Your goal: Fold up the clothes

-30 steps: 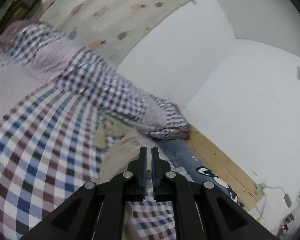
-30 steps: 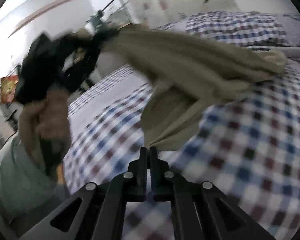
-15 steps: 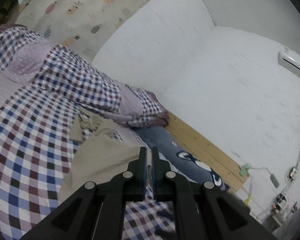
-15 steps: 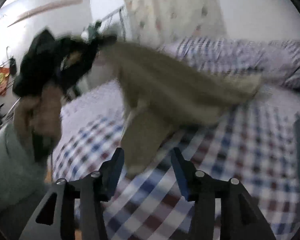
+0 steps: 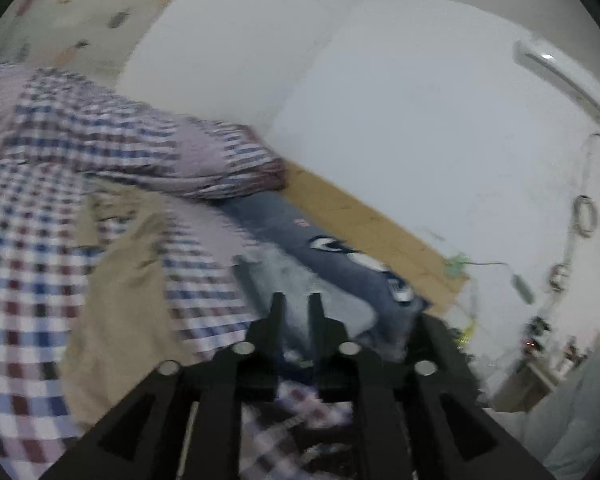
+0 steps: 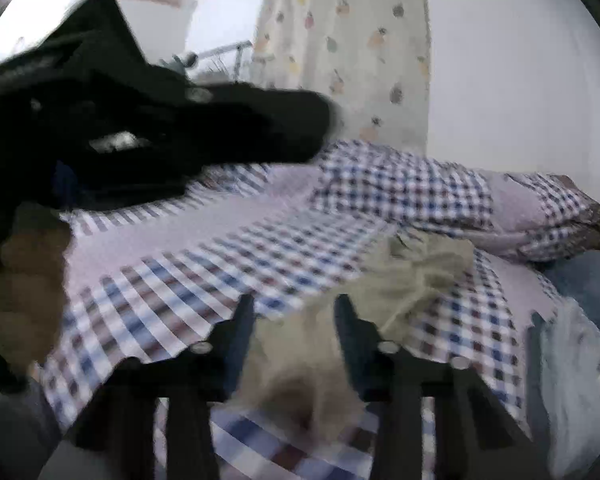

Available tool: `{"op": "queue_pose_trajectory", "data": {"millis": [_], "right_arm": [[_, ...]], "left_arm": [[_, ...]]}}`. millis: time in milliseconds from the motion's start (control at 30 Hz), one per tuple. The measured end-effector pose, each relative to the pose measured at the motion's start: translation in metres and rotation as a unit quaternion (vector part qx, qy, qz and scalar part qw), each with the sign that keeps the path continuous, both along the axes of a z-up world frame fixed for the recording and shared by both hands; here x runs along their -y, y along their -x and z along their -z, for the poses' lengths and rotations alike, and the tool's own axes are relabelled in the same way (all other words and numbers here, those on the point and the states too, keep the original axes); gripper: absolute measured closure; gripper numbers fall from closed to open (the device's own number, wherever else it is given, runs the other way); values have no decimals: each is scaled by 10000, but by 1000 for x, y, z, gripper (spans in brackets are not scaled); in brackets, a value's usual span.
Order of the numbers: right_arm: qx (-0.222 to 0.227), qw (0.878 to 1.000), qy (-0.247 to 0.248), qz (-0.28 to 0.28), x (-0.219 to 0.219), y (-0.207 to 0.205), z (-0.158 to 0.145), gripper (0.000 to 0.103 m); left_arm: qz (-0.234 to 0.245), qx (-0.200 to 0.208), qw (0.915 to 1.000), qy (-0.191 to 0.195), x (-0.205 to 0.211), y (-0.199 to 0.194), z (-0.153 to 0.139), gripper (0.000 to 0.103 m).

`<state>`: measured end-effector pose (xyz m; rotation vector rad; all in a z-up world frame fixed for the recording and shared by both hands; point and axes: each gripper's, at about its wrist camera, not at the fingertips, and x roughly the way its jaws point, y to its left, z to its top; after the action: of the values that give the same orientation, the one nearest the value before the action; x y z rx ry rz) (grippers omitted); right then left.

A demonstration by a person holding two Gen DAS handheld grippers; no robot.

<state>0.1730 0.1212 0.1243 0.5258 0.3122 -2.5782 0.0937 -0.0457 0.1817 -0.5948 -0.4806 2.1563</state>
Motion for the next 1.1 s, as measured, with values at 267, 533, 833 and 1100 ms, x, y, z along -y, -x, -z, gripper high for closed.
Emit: {"op": "queue_pose_trajectory", "data": {"millis": [267,533,833,1100], "right_arm": [[688,9968,33,403,-51,8,20,71],[1449,9883,-465,19,-43,-9,70,56],[2650,9619,525,429,-58,24,99,62],[2218,9648,985,1011,-90,17,70,101]], "left_arm": [[-987,658,9881,976,42,10,51,29],[-1520,1377,9726,1095,83,8,91,29],[-1661,1720,9669,891,105,4,115,29],[-1512,1838,9661,996,97,-7,125,29]]}}
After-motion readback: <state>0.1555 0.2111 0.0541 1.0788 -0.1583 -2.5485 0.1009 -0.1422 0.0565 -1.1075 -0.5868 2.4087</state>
